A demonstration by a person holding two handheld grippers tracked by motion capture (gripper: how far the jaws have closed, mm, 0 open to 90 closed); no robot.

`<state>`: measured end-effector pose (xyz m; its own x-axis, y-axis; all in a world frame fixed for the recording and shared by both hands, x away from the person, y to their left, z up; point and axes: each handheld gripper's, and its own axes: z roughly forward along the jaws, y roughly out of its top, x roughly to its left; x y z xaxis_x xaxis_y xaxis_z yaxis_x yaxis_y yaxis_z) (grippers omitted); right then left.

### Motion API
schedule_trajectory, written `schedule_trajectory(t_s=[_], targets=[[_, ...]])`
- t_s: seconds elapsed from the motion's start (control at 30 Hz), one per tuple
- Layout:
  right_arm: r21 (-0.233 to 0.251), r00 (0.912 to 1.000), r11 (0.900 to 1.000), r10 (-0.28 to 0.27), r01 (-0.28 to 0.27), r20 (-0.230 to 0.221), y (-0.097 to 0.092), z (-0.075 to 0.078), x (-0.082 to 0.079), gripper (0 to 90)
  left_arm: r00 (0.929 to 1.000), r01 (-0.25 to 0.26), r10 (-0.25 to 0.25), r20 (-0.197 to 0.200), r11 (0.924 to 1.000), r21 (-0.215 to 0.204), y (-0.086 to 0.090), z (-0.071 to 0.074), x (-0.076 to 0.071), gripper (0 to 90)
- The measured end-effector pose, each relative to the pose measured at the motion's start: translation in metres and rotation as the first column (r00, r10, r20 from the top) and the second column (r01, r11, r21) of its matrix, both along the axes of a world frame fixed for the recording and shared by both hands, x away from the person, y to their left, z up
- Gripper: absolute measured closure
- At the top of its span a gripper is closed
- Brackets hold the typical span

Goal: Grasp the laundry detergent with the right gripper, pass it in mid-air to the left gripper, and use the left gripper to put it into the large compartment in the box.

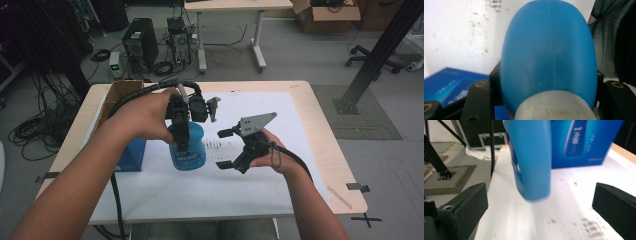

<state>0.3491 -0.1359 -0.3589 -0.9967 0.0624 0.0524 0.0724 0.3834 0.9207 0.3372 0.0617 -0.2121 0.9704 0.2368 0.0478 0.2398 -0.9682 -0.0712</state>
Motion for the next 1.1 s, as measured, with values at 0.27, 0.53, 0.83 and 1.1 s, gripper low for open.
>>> schedule_trajectory(t_s=[0.27,0.53,0.83,1.1], targets=[[-0.102,0.9970,0.9935,-0.044,0.050,0.063,-0.025,0.014,0.007,0.8,0.9824,-0.186,0.186,-0.010,0.9823,-0.017,0.011,0.017,0.015,39.5],[-0.196,0.9930,0.9770,-0.067,0.085,0.098,-0.036,0.024,0.012,1.1,0.9093,-0.416,0.415,-0.036,0.9060,-0.077,0.035,0.037,0.035,39.4],[-0.294,0.9906,0.9500,-0.076,0.107,0.113,-0.039,0.029,0.020,1.8,0.8018,-0.597,0.597,-0.027,0.7983,-0.078,0.066,0.066,0.057,39.3],[-0.367,0.9925,0.9249,-0.066,0.099,0.103,-0.038,0.036,0.028,2.0,0.7066,-0.707,0.706,-0.042,0.7036,-0.067,0.095,0.085,0.069,39.3]])
